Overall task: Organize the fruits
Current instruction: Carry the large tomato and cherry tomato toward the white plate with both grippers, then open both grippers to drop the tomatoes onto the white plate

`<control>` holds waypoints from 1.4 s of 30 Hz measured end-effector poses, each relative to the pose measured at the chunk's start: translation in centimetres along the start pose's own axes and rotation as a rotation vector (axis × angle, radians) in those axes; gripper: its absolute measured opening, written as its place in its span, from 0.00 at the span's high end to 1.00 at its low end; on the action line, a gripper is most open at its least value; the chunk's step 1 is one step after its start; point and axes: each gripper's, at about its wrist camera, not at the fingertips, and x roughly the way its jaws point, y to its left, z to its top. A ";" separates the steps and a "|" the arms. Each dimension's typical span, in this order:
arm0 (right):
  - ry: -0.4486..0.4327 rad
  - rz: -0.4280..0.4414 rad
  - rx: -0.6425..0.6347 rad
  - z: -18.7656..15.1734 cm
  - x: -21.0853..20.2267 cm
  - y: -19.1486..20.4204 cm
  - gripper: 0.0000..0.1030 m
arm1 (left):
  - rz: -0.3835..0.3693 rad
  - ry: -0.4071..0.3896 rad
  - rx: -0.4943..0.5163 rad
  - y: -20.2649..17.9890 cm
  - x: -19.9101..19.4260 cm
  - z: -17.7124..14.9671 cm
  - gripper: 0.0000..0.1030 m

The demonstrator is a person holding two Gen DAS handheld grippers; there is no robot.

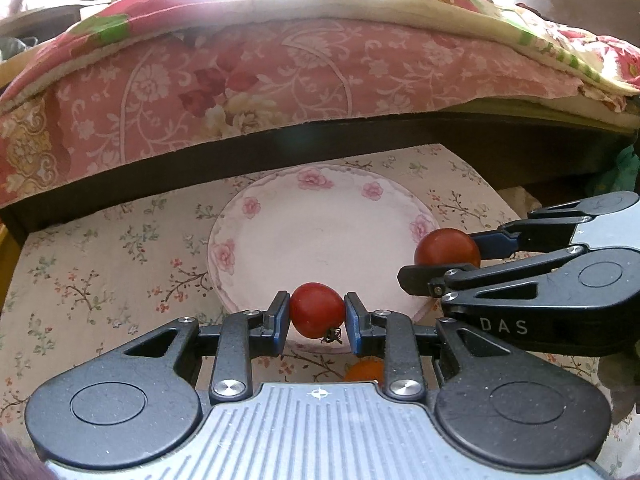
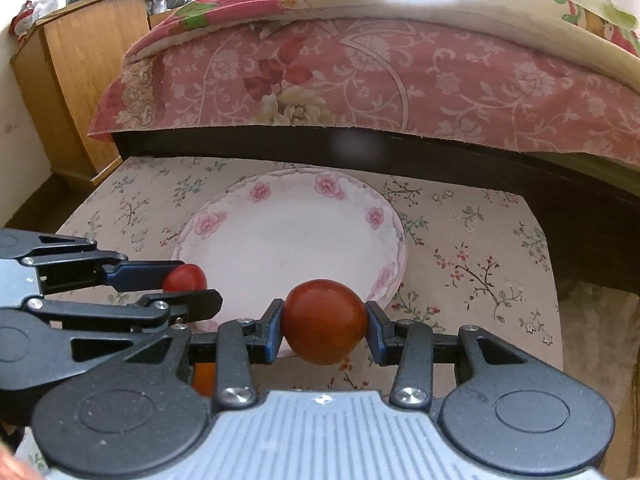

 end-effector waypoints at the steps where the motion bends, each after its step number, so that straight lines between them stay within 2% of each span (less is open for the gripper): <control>1: 0.000 0.000 -0.001 0.1 0.1 0.0 0.58 | -0.002 0.000 -0.001 0.0 0.0 0.0 0.65; 9: -0.007 0.006 0.006 0.1 0.2 -0.2 0.57 | -0.001 0.003 -0.004 0.2 0.2 -0.1 0.65; 25: -0.044 0.013 0.014 0.6 -0.7 -0.1 0.57 | 0.007 -0.014 -0.007 0.1 -0.7 -0.1 0.58; 42: -0.038 0.033 0.000 0.2 -1.6 1.0 0.56 | 0.021 -0.019 -0.020 0.5 -2.2 -0.6 0.51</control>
